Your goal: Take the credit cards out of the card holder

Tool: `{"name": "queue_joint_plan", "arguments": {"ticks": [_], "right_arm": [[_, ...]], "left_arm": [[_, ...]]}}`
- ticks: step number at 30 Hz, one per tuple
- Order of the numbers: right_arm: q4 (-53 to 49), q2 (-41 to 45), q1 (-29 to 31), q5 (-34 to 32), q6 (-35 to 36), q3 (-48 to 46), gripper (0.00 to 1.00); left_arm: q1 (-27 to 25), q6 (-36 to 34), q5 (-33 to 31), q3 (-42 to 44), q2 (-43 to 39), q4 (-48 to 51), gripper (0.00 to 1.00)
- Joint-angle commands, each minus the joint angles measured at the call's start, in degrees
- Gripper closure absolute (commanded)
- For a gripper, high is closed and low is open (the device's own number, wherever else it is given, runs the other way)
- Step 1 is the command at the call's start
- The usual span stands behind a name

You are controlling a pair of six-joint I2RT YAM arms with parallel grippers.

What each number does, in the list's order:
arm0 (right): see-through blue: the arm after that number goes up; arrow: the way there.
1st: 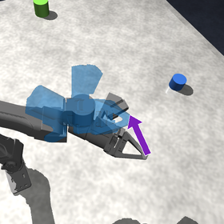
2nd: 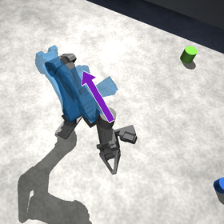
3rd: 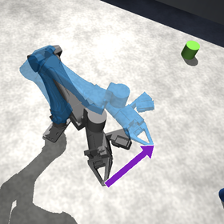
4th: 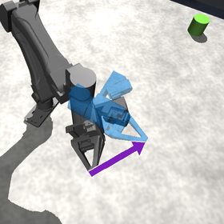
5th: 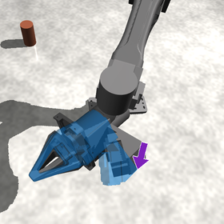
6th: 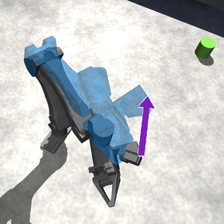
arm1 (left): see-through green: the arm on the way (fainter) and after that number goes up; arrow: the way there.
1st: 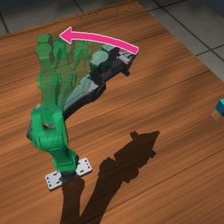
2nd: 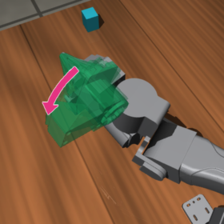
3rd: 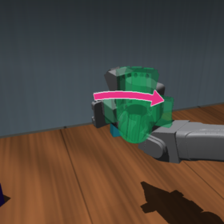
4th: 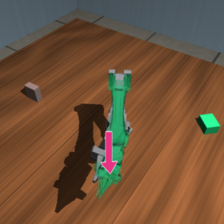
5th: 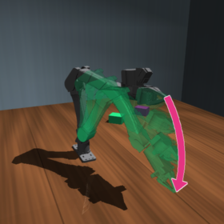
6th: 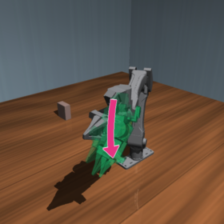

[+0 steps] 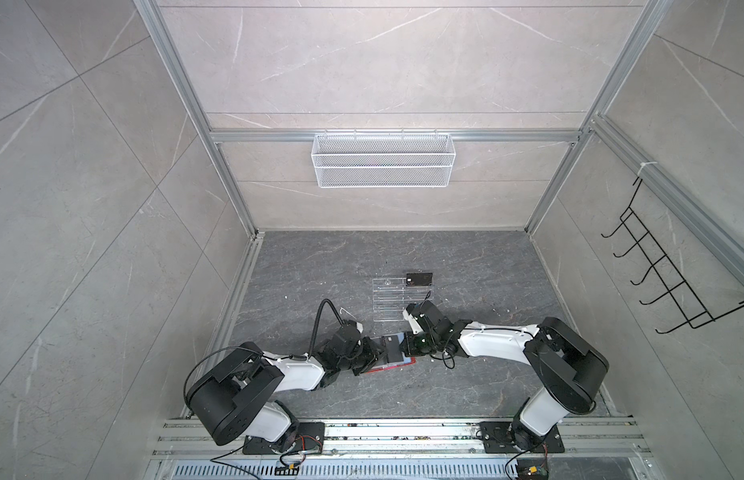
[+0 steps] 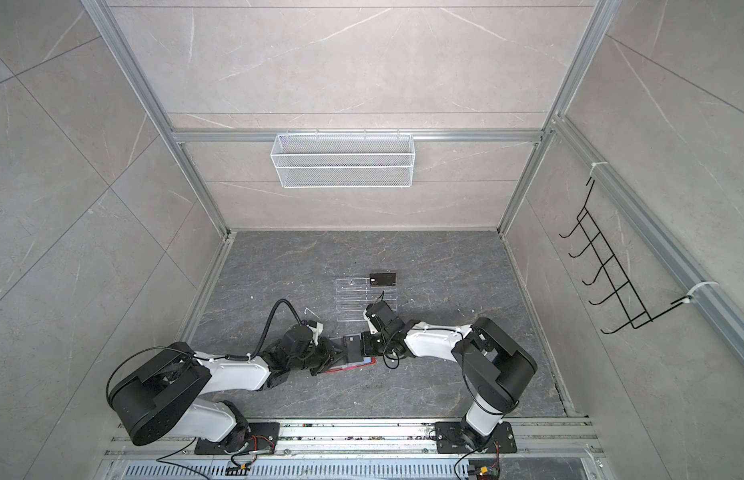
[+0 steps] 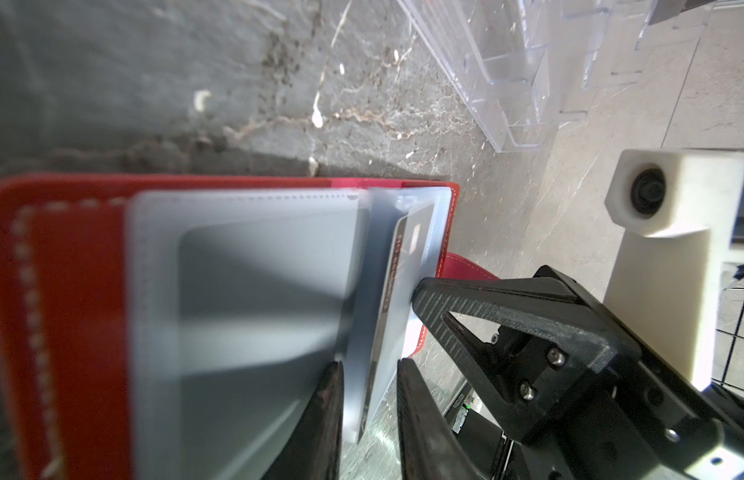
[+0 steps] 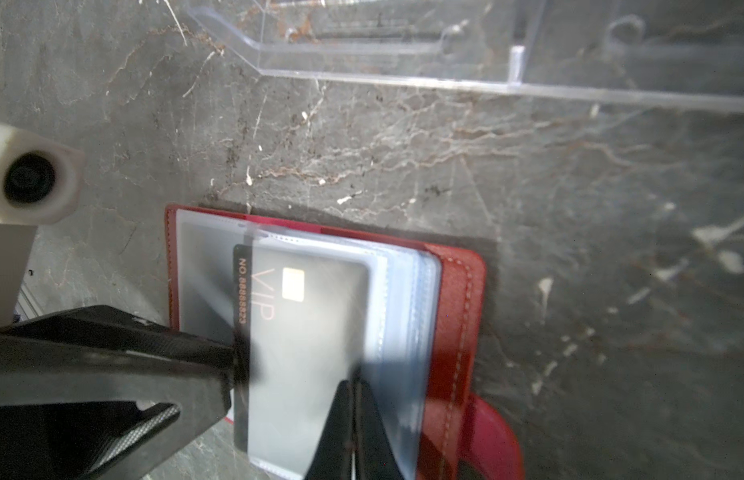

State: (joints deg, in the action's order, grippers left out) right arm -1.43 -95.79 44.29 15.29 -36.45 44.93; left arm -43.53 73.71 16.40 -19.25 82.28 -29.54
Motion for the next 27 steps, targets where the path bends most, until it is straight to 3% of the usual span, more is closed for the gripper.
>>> {"name": "queue_joint_plan", "arguments": {"ticks": [1,9,14,19,27], "right_arm": [[-3.36,-1.41,0.38,0.39,0.30,-0.73,0.92],[-3.40,-1.52,0.38,0.72,0.47,-0.77,0.92],[-3.03,-1.53,0.41,0.97,0.33,-1.02,0.92],[-2.90,-1.58,0.42,0.85,0.23,-1.27,0.93],[-3.69,-2.36,0.44,0.30,0.03,-1.36,0.94]], "left_arm": [[-0.50,-1.51,-1.52,-0.35,-0.88,3.32,0.74],[-0.54,-1.19,-0.79,0.05,2.75,-4.23,0.75],[-0.56,-0.82,-0.82,-0.18,5.07,-7.42,0.92],[-0.59,-0.74,-2.22,0.85,2.41,-4.88,0.99],[-0.59,-1.49,-3.74,2.61,-2.07,0.27,1.00]]}}
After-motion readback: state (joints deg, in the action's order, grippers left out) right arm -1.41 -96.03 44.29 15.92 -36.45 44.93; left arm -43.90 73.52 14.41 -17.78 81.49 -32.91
